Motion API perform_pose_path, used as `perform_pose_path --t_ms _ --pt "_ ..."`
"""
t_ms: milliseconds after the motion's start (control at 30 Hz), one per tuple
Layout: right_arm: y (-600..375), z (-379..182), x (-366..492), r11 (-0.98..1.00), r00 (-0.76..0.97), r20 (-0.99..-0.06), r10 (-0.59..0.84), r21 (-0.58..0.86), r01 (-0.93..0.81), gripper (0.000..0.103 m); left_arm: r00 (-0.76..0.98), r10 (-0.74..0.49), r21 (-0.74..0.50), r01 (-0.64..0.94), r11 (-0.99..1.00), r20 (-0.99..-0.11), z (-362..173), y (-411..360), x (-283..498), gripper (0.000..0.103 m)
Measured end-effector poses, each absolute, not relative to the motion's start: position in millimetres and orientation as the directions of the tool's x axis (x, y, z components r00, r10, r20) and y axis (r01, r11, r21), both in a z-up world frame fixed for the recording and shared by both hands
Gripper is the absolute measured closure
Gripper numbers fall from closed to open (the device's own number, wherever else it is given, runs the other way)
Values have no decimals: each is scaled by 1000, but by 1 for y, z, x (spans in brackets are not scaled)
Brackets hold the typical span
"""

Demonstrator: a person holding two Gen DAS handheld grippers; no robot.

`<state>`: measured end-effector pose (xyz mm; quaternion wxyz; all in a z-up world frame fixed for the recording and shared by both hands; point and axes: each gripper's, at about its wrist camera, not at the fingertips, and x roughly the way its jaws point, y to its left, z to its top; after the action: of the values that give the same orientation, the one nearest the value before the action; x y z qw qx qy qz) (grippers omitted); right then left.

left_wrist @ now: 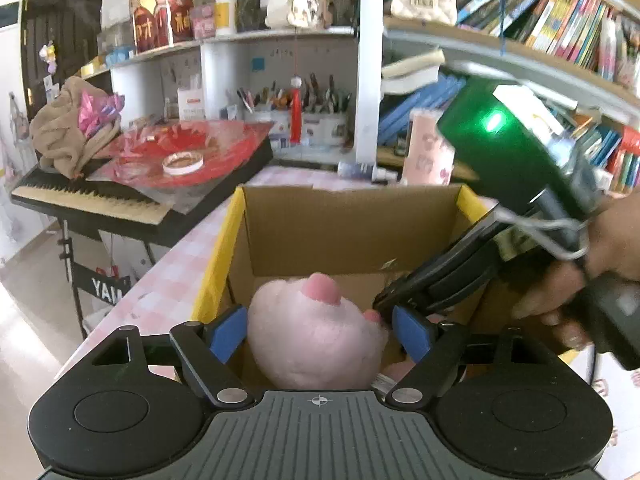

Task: Organize objects
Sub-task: 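Lower both into the box and open the left and right tools, then withdraw both tools from the box toward the small items on the mat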

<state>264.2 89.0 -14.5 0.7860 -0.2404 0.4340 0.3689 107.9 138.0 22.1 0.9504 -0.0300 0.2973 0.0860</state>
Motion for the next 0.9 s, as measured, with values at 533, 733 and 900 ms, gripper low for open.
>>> perform_pose_path --t_ms 533,733,900 --pt "55 28 230 703 506 -744 436 -69 -708 50 874 156 -84 -218 972 -460 57 161 54 18" --pt "29 57 183 774 612 -632 475 -31 -633 48 886 152 -104 -219 970 -439 62 169 31 18" --pt "8 70 137 819 680 -563 470 -8 -574 48 896 164 -140 -240 961 -413 63 174 5 15"
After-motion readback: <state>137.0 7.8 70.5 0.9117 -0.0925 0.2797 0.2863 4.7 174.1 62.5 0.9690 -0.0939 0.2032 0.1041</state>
